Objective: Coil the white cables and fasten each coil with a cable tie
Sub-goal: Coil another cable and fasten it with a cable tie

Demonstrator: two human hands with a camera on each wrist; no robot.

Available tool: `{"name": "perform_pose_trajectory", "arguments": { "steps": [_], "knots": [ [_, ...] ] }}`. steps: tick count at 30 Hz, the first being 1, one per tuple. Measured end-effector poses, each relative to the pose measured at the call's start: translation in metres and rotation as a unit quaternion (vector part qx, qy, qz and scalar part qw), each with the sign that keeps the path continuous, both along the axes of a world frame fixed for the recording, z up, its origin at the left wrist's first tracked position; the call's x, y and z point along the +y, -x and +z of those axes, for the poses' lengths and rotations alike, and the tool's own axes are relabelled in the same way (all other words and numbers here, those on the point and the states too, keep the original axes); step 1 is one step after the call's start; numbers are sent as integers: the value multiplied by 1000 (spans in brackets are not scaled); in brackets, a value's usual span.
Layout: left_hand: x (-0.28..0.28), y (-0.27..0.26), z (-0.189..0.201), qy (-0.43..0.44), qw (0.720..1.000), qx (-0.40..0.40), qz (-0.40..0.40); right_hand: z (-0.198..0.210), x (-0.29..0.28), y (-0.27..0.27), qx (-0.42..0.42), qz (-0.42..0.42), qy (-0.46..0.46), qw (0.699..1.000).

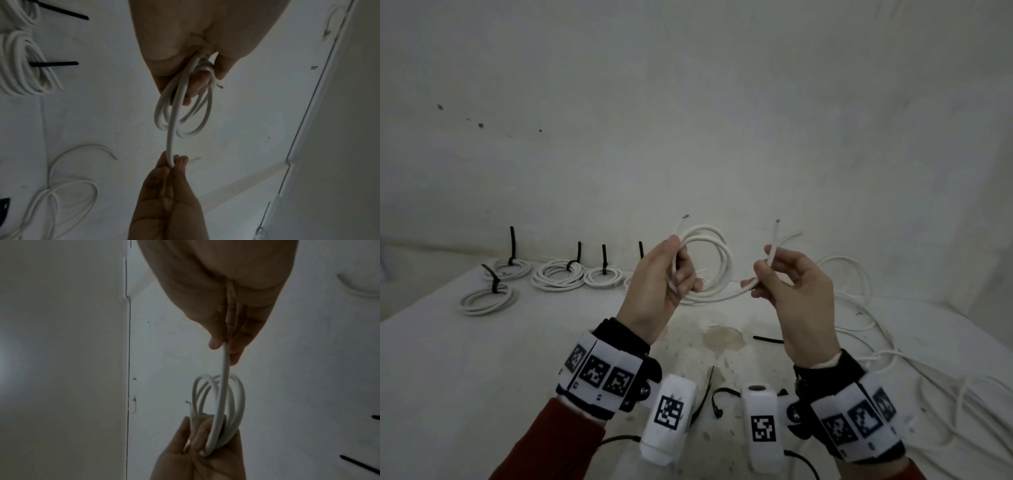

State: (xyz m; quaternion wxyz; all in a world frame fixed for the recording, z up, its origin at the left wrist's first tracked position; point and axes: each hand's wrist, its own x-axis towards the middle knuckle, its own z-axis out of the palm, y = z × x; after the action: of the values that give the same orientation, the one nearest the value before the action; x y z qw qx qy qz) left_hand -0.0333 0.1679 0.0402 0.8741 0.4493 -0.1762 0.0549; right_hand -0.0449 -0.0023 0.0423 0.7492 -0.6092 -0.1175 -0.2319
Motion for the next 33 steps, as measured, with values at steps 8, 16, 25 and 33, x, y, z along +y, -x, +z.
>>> {"name": "perform_pose_trajectory", "arguments": {
  "steps": [8,16,25,33],
  "knots": [
    [-8,11,3,-129,991,18,23,-6,11,3,-155,-93,155,971],
    [-14,19,4,-151,987,47,27,-6,15,5,-107,4,207,973],
    [-12,16,3,-160,985,52,26,0,8,7,-81,15,198,977],
    [-14,18,2,-131,991,33,26,1,2,4,-76,21,203,976]
  ]
}}
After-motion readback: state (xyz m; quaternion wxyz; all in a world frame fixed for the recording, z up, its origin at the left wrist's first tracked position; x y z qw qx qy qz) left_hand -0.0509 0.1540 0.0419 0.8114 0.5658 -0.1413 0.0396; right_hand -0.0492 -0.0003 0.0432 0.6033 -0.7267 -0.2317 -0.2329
